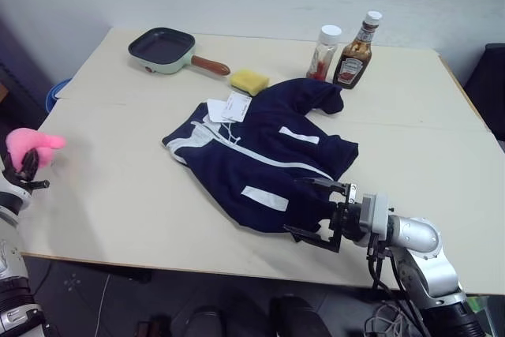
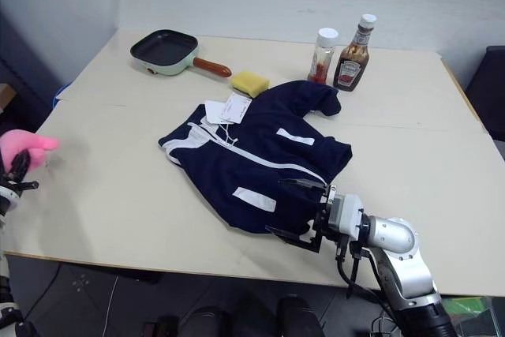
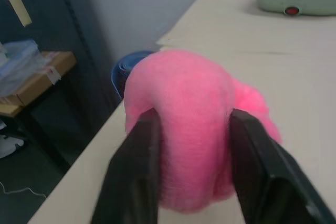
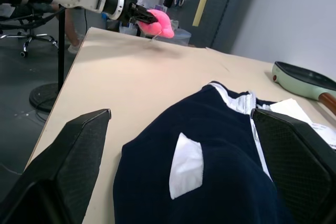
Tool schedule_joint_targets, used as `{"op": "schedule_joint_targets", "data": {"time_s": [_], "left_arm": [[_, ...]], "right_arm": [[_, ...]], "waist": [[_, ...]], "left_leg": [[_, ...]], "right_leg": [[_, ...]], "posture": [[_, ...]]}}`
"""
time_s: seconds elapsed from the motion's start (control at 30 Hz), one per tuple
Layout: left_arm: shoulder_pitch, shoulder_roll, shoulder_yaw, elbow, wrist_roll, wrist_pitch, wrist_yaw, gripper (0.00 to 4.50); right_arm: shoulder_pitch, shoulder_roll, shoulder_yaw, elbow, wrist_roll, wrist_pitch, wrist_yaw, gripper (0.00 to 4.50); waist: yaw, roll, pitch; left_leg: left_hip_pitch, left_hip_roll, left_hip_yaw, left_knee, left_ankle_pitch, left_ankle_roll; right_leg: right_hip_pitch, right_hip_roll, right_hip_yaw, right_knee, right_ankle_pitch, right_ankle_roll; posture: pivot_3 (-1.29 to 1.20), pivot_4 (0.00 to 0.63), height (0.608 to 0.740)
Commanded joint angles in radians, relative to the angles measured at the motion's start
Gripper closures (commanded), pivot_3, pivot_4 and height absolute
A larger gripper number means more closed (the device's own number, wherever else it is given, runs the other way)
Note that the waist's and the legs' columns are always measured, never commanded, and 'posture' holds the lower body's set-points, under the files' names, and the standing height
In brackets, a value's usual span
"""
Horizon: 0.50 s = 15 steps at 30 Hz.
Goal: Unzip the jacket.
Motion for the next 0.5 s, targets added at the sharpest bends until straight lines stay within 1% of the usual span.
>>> {"op": "schedule_joint_targets", "data": {"time_s": [0.03,0.07,0.13,0.17,0.2,0.23,0.27,0.3,0.33,0.37,0.43,0.47,0.5], "left_arm": [[0.004,0.047,-0.014,-0.034,-0.002,0.028,-0.031,1.3],[0.01,0.045,-0.024,-0.058,-0.019,0.032,-0.067,1.03],[0.032,0.048,-0.046,-0.105,-0.034,0.042,-0.125,0.34],[0.055,0.055,-0.055,-0.132,-0.028,0.022,-0.156,0.05],[0.07,0.061,-0.059,-0.148,-0.021,0.007,-0.174,0.05],[0.096,0.081,-0.07,-0.158,0.026,-0.048,-0.176,0.05],[0.112,0.092,-0.061,-0.181,0.033,-0.122,-0.213,0.05],[0.118,0.099,-0.049,-0.204,0.027,-0.2,-0.25,0.05],[0.126,0.106,-0.053,-0.246,-0.007,-0.248,-0.328,0.05],[0.141,0.133,-0.092,-0.288,-0.01,-0.28,-0.412,0.02],[0.173,0.203,-0.23,-0.339,0.031,-0.357,-0.603,0.02],[0.169,0.228,-0.29,-0.334,0.062,-0.403,-0.661,0.02],[0.148,0.241,-0.34,-0.315,0.078,-0.44,-0.706,0.02]], "right_arm": [[0.038,-0.038,-0.045,-0.084,0.025,0.045,-0.018,0.0],[0.055,-0.057,-0.047,-0.106,0.015,0.082,-0.031,0.0],[0.078,-0.085,-0.049,-0.139,0.0,0.129,-0.049,0.0],[0.088,-0.099,-0.051,-0.161,-0.026,0.165,-0.083,0.0],[0.093,-0.107,-0.052,-0.176,-0.044,0.188,-0.109,0.0],[0.092,-0.109,-0.054,-0.193,-0.061,0.217,-0.141,0.0],[0.081,-0.109,-0.05,-0.215,-0.065,0.246,-0.162,0.0],[0.066,-0.107,-0.044,-0.233,-0.068,0.269,-0.178,0.0],[0.051,-0.108,-0.038,-0.245,-0.078,0.299,-0.198,0.0],[0.028,-0.109,-0.026,-0.247,-0.104,0.312,-0.211,0.0],[-0.013,-0.115,0.013,-0.235,-0.163,0.344,-0.226,0.0],[-0.03,-0.114,0.031,-0.227,-0.187,0.35,-0.229,0.0],[-0.044,-0.11,0.048,-0.219,-0.199,0.375,-0.237,0.0]], "waist": [[-0.004,0.0,0.0],[-0.005,0.0,0.0],[-0.012,0.0,0.0],[-0.015,0.0,0.0],[-0.021,0.0,0.0],[-0.027,0.0,0.0],[-0.033,0.0,0.0],[-0.036,0.0,0.0],[-0.038,0.0,0.0],[-0.036,0.0,0.0],[-0.036,0.0,0.0],[-0.035,0.001,0.0],[-0.03,0.006,0.0]], "left_leg": [[0.0,0.0,0.0,0.0,0.0,0.0],[0.0,0.0,0.0,-0.001,0.0,0.0],[0.0,0.0,0.0,-0.001,0.0,0.0],[0.0,0.0,0.0,-0.001,0.0,0.0],[0.0,0.0,0.0,-0.001,0.0,0.0],[0.0,0.0,0.0,-0.001,0.0,0.0],[0.0,0.0,0.0,-0.001,0.0,0.0],[0.0,0.0,0.001,-0.002,0.0,-0.001],[0.0,0.0,0.001,-0.002,0.0,-0.001],[0.0,0.0,0.001,-0.002,0.0,-0.001],[0.0,0.0,0.001,-0.002,0.0,-0.002],[0.0,0.0,0.001,-0.002,0.0,-0.002],[0.0,-0.001,0.001,-0.002,0.0,-0.001]], "right_leg": [[0.0,0.0,-0.001,0.0,0.0,0.0],[0.0,0.0,-0.001,0.0,0.0,0.0],[-0.001,0.0,-0.001,0.0,0.0,0.0],[0.0,-0.001,-0.001,0.0,0.0,0.0],[-0.001,-0.001,-0.001,0.0,0.0,0.0],[-0.001,-0.001,-0.001,0.0,0.0,-0.001],[-0.001,-0.001,-0.002,0.0,-0.001,-0.001],[-0.001,-0.001,-0.002,0.001,-0.001,-0.001],[-0.001,-0.001,-0.002,0.001,-0.001,-0.002],[-0.002,-0.001,-0.003,0.001,-0.001,-0.002],[-0.002,-0.002,-0.003,0.0,-0.001,-0.002],[-0.001,-0.002,-0.003,0.0,-0.001,-0.003],[-0.001,-0.003,-0.003,-0.001,-0.001,-0.003]], "posture": [[0.0,0.15,0.74],[0.0,0.15,0.74],[0.0,0.15,0.74],[0.0,0.15,0.74],[0.0,0.15,0.74],[0.0,0.15,0.74],[0.0,0.15,0.74],[0.0,0.15,0.74],[0.0,0.15,0.74],[0.0,0.15,0.74],[0.0,0.15,0.74],[0.0,0.15,0.74],[0.0,0.15,0.74]]}}
